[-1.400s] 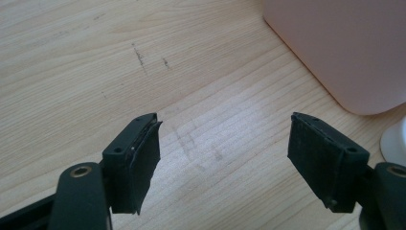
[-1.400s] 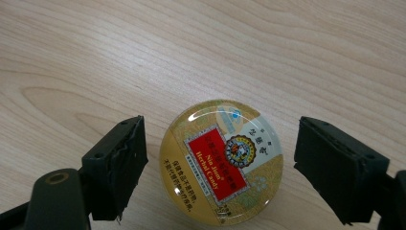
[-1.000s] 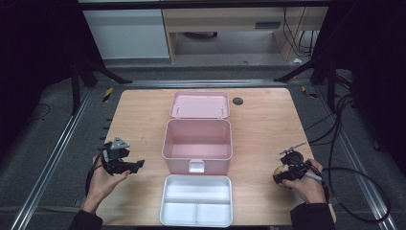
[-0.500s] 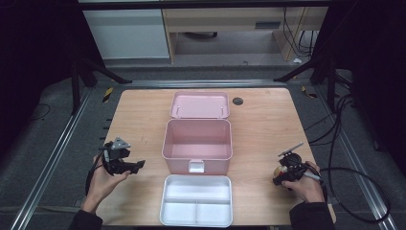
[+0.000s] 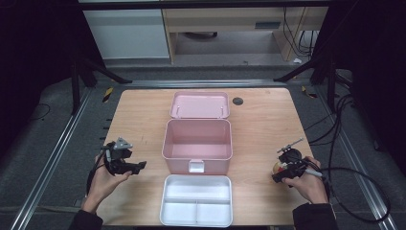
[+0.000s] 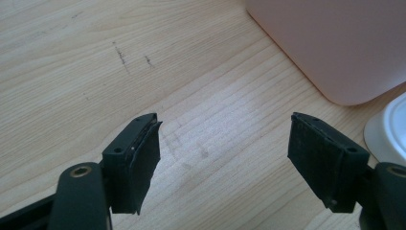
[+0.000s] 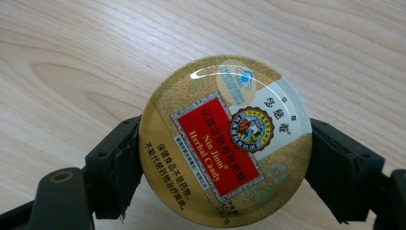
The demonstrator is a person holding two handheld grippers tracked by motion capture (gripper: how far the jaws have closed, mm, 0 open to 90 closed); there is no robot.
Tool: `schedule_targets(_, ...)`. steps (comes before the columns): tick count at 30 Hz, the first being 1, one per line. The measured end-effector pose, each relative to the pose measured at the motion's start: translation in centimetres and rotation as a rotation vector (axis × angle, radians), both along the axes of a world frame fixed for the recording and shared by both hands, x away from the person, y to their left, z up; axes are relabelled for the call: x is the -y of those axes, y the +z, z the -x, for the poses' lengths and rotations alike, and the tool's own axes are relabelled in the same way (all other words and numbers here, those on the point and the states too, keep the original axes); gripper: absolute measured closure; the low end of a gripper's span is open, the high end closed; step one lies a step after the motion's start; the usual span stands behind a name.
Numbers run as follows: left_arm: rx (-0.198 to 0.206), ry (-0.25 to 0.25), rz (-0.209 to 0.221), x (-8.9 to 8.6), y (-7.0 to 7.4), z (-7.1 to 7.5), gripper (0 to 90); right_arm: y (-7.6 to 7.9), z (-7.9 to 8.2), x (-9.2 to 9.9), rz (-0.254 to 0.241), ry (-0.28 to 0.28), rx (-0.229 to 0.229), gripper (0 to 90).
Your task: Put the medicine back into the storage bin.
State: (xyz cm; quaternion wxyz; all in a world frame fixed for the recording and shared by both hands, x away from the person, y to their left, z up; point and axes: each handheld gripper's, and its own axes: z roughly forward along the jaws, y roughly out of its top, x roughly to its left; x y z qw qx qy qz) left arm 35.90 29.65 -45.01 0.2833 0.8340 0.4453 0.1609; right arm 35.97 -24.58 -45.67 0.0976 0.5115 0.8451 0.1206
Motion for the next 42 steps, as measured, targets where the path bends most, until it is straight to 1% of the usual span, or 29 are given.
schedule_targets(1,0.0,0.0,0.0,0.0,0.0,0.0,26.1,0.0,0.0,0.0,0.0,0.0,0.0,20.3)
schedule_targets(4,-0.003,-0.001,-0.002,0.0,-0.1,0.0,26.1,0.6,-0.1,-0.6,-0.006,0.024,0.004,20.4)
schedule_targets(6,-0.007,0.001,-0.005,0.0,-0.1,0.0,26.1,1.5,-0.2,-1.1,-0.011,0.037,0.01,20.4)
schedule_targets(7,-0.007,0.001,-0.005,0.0,-0.1,0.0,26.2,1.5,-0.2,-1.1,-0.011,0.037,0.01,20.4)
schedule_targets(8,-0.007,0.006,-0.01,-0.1,-0.2,-0.1,26.2,2.3,-0.4,-1.5,-0.011,0.043,0.031,20.4)
schedule_targets(9,-0.007,0.006,-0.01,-0.1,-0.2,-0.1,26.1,2.3,-0.4,-1.5,-0.011,0.043,0.031,20.4)
schedule_targets(10,-0.008,0.004,-0.011,-0.1,-0.2,-0.1,26.1,3.0,-0.5,-2.0,-0.018,0.051,0.042,20.4)
schedule_targets(11,-0.008,0.006,-0.01,-0.1,-0.2,-0.1,26.1,3.0,-0.5,-2.0,-0.018,0.051,0.042,20.4)
schedule_targets(12,-0.008,0.007,-0.011,-0.1,-0.2,-0.1,26.1,3.5,-0.7,-2.4,-0.023,0.062,0.048,20.4)
schedule_targets(13,-0.008,0.007,-0.011,-0.1,-0.2,-0.1,26.1,3.5,-0.7,-2.4,-0.023,0.062,0.048,20.4)
schedule_targets(14,-0.009,0.004,-0.012,-0.1,-0.2,-0.1,26.1,4.1,-0.9,-2.9,-0.023,0.078,0.053,20.4)
schedule_targets(16,-0.01,0.0,-0.015,-0.1,-0.2,-0.1,26.1,4.3,-1.0,-3.1,-0.03,0.083,0.057,20.4)
schedule_targets(17,-0.011,0.0,-0.014,0.0,-0.2,-0.1,26.1,4.8,-1.2,-3.4,-0.041,0.085,0.065,20.4)
schedule_targets(19,-0.01,-0.001,-0.013,0.0,-0.2,0.0,26.1,5.1,-1.3,-3.6,-0.043,0.084,0.069,20.4)
schedule_targets(20,-0.007,-0.001,-0.012,0.0,-0.1,0.0,26.1,5.7,-1.5,-3.9,-0.047,0.093,0.08,20.4)
schedule_targets(22,-0.007,-0.003,-0.012,0.0,-0.1,0.0,26.2,5.9,-1.6,-4.0,-0.05,0.094,0.084,20.4)
schedule_targets(25,-0.011,-0.005,-0.011,0.0,-0.2,-0.1,26.3,7.0,-2.1,-4.6,-0.057,0.097,0.107,20.4)
schedule_targets(26,-0.014,-0.006,-0.014,0.0,-0.3,-0.1,26.4,7.8,-2.4,-5.0,-0.061,0.103,0.122,20.4)
schedule_targets(28,-0.017,-0.007,-0.016,0.0,-0.3,-0.1,26.4,8.1,-2.5,-5.1,-0.065,0.109,0.128,20.4)
schedule_targets(29,-0.017,-0.008,-0.016,0.0,-0.3,-0.1,26.4,8.7,-2.7,-5.5,-0.069,0.118,0.133,20.4)
schedule_targets(31,-0.015,-0.008,-0.014,0.0,-0.3,-0.1,26.4,8.9,-2.8,-5.6,-0.072,0.124,0.137,20.4)
schedule_targets(32,-0.014,-0.008,-0.014,0.0,-0.3,-0.1,26.4,9.2,-2.9,-5.9,-0.075,0.131,0.141,20.4)
schedule_targets(33,-0.013,-0.008,-0.015,0.0,-0.3,-0.1,26.4,9.8,-3.1,-6.3,-0.073,0.142,0.146,20.4)
schedule_targets(37,-0.016,-0.01,-0.016,0.0,-0.3,-0.1,26.3,10.6,-3.4,-6.9,-0.073,0.155,0.152,20.4)
schedule_targets(38,-0.016,-0.009,-0.017,0.0,-0.3,-0.1,26.2,11.1,-3.7,-7.3,-0.069,0.164,0.157,20.4)
schedule_targets(41,-0.016,-0.008,-0.02,-0.1,-0.3,-0.2,26.2,11.5,-4.0,-7.6,-0.067,0.176,0.158,20.4)
schedule_targets(42,-0.016,-0.008,-0.02,-0.1,-0.3,-0.2,26.2,12.0,-4.2,-8.2,-0.063,0.184,0.158,20.4)
